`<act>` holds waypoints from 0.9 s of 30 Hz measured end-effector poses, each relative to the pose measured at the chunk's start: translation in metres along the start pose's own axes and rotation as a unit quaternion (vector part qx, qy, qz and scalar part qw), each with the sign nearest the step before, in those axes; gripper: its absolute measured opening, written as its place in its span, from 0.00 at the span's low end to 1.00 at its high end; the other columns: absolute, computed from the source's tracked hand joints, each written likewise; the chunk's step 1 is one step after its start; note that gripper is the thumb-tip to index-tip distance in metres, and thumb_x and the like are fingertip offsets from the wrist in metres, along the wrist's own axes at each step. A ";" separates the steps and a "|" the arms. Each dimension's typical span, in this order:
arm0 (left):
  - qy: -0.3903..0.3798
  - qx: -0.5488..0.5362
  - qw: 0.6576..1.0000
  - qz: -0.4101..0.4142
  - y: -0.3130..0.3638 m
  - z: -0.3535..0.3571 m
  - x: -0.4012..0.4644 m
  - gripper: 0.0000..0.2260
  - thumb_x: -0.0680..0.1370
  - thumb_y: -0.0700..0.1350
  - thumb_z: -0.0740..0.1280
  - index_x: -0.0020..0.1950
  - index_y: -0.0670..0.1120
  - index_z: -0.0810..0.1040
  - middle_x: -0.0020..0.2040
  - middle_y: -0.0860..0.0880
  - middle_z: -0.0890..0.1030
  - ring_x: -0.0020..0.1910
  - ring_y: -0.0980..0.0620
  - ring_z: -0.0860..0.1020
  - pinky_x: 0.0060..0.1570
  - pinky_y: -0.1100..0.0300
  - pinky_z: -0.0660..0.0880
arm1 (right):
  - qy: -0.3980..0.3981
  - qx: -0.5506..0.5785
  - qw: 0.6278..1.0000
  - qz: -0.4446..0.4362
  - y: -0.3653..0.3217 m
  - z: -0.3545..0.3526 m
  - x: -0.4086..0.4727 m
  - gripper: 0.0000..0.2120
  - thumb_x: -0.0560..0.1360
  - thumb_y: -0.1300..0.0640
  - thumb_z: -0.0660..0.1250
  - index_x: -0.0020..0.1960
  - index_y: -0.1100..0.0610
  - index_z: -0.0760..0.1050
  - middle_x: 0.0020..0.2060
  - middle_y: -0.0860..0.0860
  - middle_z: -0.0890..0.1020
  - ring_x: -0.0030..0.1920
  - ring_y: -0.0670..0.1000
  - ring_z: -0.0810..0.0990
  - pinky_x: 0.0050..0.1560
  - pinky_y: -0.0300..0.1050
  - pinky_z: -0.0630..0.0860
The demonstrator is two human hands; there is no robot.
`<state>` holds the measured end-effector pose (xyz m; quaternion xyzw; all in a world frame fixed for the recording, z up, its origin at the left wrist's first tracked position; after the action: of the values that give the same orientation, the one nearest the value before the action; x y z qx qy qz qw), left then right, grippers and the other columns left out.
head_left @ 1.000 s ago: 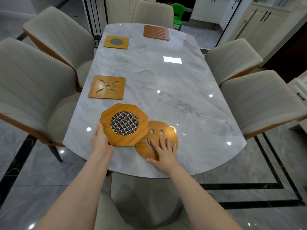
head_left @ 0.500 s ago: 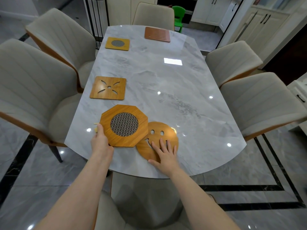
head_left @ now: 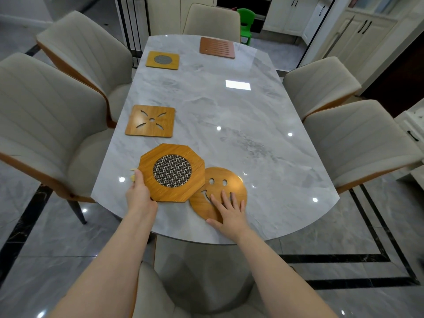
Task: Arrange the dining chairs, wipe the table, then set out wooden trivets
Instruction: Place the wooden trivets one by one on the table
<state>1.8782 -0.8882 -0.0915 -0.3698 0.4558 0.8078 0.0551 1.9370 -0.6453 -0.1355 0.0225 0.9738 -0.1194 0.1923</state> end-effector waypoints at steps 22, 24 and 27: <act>-0.124 0.039 0.991 -0.006 -0.064 0.104 -0.097 0.21 0.79 0.56 0.61 0.66 0.42 0.73 0.58 0.45 0.80 0.51 0.49 0.79 0.42 0.56 0.77 | 0.130 0.642 0.738 0.164 0.088 -0.077 -0.078 0.23 0.83 0.45 0.48 0.63 0.59 0.74 0.56 0.56 0.79 0.58 0.53 0.77 0.60 0.45 0.72; -0.142 0.060 0.988 -0.008 -0.083 0.125 -0.120 0.22 0.80 0.56 0.61 0.64 0.41 0.73 0.53 0.48 0.81 0.47 0.50 0.80 0.38 0.59 0.77 | 0.108 0.684 0.700 0.173 0.108 -0.076 -0.089 0.25 0.82 0.42 0.47 0.64 0.57 0.72 0.56 0.55 0.78 0.59 0.54 0.76 0.64 0.50 0.70; -0.172 0.052 0.983 -0.022 -0.115 0.156 -0.155 0.21 0.80 0.55 0.60 0.67 0.42 0.71 0.54 0.53 0.77 0.36 0.60 0.80 0.33 0.62 0.77 | 0.088 0.739 0.645 0.174 0.143 -0.074 -0.106 0.25 0.81 0.38 0.48 0.61 0.55 0.73 0.52 0.53 0.79 0.55 0.54 0.77 0.64 0.52 0.70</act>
<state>1.9537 -0.6620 -0.0220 -0.2320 0.4727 0.8330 0.1698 2.0203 -0.4888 -0.0607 0.3363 0.5527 -0.7613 0.0426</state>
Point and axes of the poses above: each hand's wrist, its own x-axis towards the middle knuckle, its own z-axis out of the palm, y = z × x, the point moved 9 cm from there along x, towards the middle knuckle
